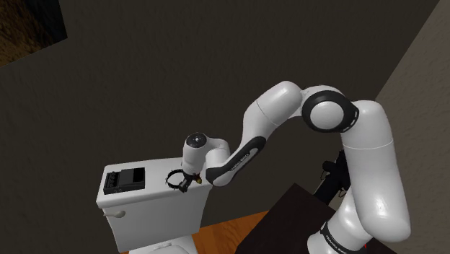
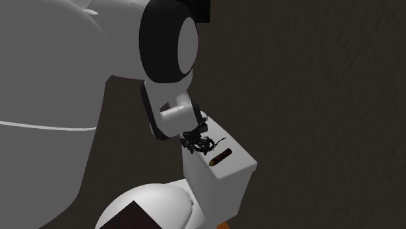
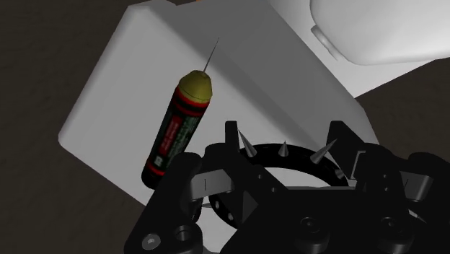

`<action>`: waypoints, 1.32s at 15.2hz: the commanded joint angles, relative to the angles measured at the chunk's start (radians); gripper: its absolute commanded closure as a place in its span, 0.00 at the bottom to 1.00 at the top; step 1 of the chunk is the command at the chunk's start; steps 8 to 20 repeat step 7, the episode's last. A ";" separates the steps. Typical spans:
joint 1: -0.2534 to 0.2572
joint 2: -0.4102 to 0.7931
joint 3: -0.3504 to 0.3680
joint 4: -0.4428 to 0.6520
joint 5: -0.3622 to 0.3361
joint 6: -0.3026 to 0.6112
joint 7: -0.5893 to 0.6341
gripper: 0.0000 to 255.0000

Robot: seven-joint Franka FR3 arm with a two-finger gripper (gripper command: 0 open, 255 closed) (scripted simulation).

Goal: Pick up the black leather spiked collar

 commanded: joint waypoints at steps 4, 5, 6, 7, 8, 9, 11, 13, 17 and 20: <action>-0.020 -0.060 0.028 -0.019 0.035 -0.040 -0.036 1.00; -0.024 -0.071 0.033 -0.022 0.042 -0.048 -0.043 1.00; -0.025 -0.073 0.034 -0.022 0.043 -0.049 -0.045 1.00; -0.025 -0.073 0.034 -0.022 0.043 -0.049 -0.045 1.00; -0.025 -0.073 0.034 -0.022 0.043 -0.049 -0.045 1.00; -0.025 -0.073 0.034 -0.022 0.043 -0.049 -0.045 1.00; -0.025 -0.073 0.034 -0.022 0.043 -0.049 -0.045 1.00; -0.025 -0.073 0.034 -0.022 0.043 -0.049 -0.045 1.00; -0.025 -0.073 0.034 -0.022 0.043 -0.049 -0.045 1.00; -0.025 -0.073 0.034 -0.022 0.043 -0.049 -0.045 1.00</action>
